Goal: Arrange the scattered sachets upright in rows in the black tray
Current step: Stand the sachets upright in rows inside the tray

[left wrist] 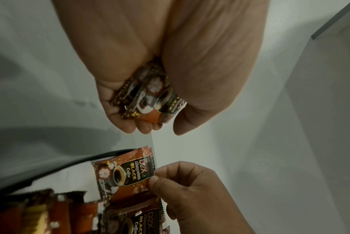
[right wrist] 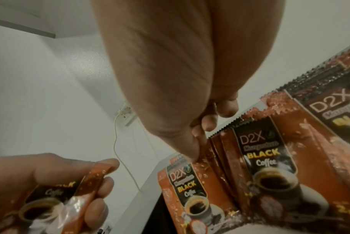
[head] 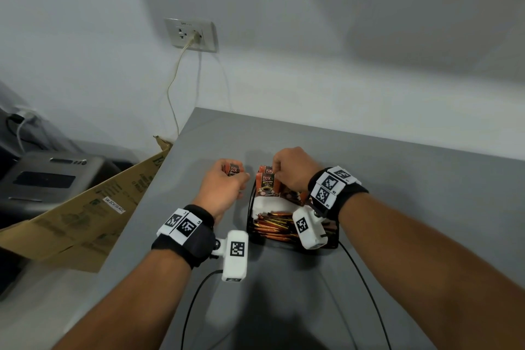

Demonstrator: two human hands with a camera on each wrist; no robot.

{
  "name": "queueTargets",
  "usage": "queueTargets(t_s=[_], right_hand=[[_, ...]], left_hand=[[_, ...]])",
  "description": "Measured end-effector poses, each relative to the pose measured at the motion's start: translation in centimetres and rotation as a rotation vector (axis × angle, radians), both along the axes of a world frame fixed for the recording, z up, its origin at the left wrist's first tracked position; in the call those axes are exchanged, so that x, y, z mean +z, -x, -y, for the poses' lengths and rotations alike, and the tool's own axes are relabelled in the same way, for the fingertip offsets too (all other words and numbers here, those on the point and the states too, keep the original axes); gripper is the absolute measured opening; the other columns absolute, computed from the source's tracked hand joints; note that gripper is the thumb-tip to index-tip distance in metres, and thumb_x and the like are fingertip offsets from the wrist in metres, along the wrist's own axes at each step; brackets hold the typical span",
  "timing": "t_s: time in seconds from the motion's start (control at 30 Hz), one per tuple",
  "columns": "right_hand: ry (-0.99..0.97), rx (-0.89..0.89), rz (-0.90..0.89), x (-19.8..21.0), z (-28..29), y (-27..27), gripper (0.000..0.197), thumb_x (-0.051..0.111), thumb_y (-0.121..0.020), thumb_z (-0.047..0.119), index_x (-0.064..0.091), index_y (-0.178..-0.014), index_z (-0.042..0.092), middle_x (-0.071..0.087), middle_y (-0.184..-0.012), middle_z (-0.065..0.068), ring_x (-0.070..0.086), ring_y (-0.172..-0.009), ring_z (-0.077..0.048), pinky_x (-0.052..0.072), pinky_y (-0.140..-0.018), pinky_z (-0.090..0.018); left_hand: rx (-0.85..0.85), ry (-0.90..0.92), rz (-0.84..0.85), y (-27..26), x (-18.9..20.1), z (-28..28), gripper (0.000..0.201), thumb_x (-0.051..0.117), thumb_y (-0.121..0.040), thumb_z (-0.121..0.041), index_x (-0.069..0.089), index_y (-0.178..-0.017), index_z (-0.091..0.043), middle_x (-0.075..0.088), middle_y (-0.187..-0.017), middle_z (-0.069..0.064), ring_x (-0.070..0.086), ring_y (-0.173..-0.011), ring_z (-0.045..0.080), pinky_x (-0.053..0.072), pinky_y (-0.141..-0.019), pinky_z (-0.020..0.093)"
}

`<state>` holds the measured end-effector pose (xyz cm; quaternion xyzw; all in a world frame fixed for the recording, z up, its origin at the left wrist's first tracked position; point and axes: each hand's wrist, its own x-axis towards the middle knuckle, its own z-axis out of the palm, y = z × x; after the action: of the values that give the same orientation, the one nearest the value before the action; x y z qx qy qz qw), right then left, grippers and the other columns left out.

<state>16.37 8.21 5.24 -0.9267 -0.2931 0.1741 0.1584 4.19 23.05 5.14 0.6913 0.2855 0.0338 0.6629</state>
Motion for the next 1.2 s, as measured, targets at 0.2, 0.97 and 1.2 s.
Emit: queueTargets(t_s=[0.2,0.97,1.2], right_hand=[[-0.06,-0.01,0.003,0.8,0.6,0.0,0.008,0.067,-0.091,0.012,0.073,-0.091,0.017,0.069,-0.1,0.0,0.065,-0.089,-0.017,0.056,-0.081,-0.033],[-0.171,-0.169,-0.13,4.4,9.4,1.0,0.011,0.067,-0.091,0.008,0.069,-0.096,0.018,0.073,-0.082,0.006,0.07,-0.076,-0.008,0.056,-0.065,-0.022],[-0.053,-0.127,-0.163,1.3,8.2,1.4,0.019,0.066,-0.09,0.005,0.064,-0.091,0.023,0.072,-0.09,0.001,0.073,-0.075,-0.015,0.062,-0.068,-0.031]], left_hand=[[0.013,0.097,-0.006,0.0,0.4,0.1,0.03,0.05,-0.092,0.001,0.058,-0.116,-0.015,0.063,-0.099,0.009,0.061,-0.085,0.022,0.055,-0.073,0.038],[-0.256,-0.54,-0.001,-2.5,-0.3,0.6,0.026,0.066,-0.087,-0.003,0.058,-0.105,-0.02,0.062,-0.086,-0.003,0.057,-0.072,0.01,0.04,-0.054,0.012],[-0.367,-0.636,-0.055,-3.4,-1.8,0.5,0.031,0.075,-0.081,-0.004,0.056,-0.099,-0.022,0.064,-0.083,-0.003,0.059,-0.072,0.012,0.039,-0.056,0.016]])
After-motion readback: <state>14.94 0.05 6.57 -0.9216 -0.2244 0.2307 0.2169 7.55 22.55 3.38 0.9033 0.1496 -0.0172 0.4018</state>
